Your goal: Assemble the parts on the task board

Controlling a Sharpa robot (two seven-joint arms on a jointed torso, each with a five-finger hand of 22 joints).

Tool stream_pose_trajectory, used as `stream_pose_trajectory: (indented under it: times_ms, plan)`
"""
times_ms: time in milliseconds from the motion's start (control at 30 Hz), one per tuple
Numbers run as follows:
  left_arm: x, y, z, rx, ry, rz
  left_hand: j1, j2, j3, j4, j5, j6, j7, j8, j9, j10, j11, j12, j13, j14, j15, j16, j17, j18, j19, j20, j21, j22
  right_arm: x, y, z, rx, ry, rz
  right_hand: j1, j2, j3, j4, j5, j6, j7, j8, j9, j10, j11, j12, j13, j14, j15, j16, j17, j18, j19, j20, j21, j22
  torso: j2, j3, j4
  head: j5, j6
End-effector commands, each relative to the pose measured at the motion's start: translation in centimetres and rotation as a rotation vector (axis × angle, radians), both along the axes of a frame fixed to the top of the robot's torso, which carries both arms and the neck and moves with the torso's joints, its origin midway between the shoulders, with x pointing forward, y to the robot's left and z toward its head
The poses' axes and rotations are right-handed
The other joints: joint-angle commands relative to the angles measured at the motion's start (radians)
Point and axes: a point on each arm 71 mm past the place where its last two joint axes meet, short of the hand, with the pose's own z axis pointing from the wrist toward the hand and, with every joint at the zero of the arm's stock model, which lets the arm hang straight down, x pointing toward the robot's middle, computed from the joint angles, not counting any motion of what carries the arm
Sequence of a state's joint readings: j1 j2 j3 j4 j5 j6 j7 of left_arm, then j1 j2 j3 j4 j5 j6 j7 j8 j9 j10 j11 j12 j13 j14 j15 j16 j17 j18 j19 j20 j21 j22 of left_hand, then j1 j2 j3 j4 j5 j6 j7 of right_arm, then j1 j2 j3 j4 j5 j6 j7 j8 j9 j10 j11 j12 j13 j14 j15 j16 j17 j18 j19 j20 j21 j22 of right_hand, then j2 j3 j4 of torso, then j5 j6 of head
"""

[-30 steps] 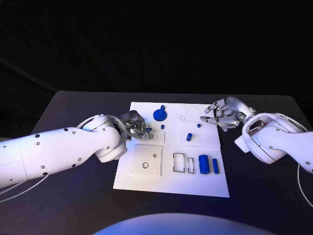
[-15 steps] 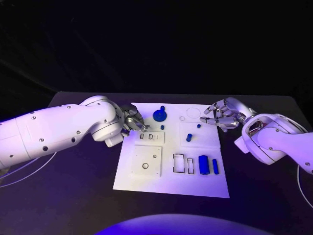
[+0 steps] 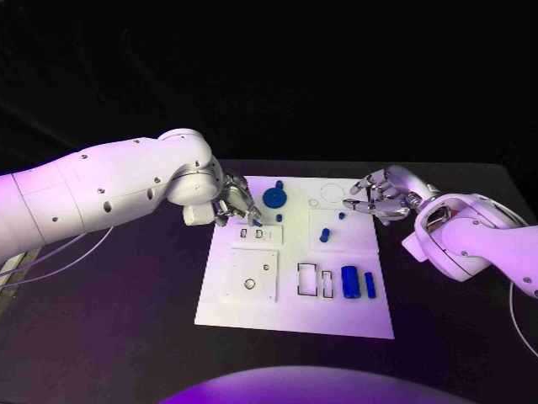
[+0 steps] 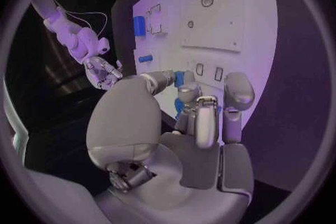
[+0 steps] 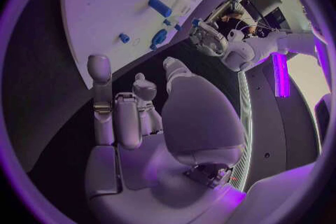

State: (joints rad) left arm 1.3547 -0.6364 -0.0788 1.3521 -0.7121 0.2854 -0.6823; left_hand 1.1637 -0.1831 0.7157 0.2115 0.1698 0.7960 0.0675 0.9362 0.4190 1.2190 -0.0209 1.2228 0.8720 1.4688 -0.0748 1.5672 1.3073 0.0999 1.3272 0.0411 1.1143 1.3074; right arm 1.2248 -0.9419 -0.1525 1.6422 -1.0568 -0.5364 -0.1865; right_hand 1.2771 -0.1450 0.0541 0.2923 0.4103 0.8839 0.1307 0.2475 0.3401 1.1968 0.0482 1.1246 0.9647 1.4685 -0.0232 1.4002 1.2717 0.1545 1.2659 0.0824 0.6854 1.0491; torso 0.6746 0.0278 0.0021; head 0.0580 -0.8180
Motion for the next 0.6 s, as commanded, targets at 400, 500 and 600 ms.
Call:
stream_pose_trajectory:
  times_ms: [400,500,600]
  plan:
    - [0.8,-1.9,-0.2,0.145,-0.057,-0.098,-0.055,0.019,0.237,-0.284,0.071,0.015,-0.008,0.004,0.044,0.019,0.002,0.024,0.023,0.102,0.003,0.004,0.263,0.002,0.01,-0.002,0.028,0.078,-0.1,0.2,0.2,-0.005,-0.017,0.012,0.005,0.003,0.001,-0.002,0.009,-0.008,-0.002,0.005,0.001,-0.007,-0.002,-0.003,-0.003,0.025,-0.002,-0.006,0.0,0.007,0.0,-0.001,-0.005,-0.002,-0.003,-0.0032,0.0025,0.003,0.001]
    - [0.9,-2.3,-0.4,0.176,-0.074,-0.118,-0.058,0.021,0.238,-0.287,0.075,0.015,-0.008,0.005,0.044,0.02,0.002,0.025,0.025,0.102,0.003,0.004,0.263,0.002,0.011,-0.002,0.028,0.079,-0.1,0.3,0.2,-0.005,-0.017,0.014,0.005,0.003,0.001,-0.002,0.009,-0.008,-0.002,0.005,0.001,-0.007,-0.002,-0.003,-0.003,0.025,-0.002,-0.006,0.0,0.007,0.0,-0.001,-0.005,-0.002,-0.001,-0.0025,0.0017,0.006,0.002]
    - [0.9,-2.5,-0.4,0.211,-0.094,-0.142,-0.059,0.022,0.238,-0.29,0.077,0.015,-0.008,0.005,0.044,0.024,0.002,0.029,0.031,0.102,0.003,0.004,0.263,0.002,0.01,-0.002,0.028,0.079,-0.1,0.3,0.2,-0.004,-0.017,0.015,0.005,0.003,0.001,-0.002,0.009,-0.008,-0.002,0.005,0.001,-0.007,-0.002,-0.003,-0.003,0.025,-0.002,-0.006,0.0,0.007,0.0,-0.001,-0.005,-0.002,0.0,-0.0022,0.0012,0.006,0.001]
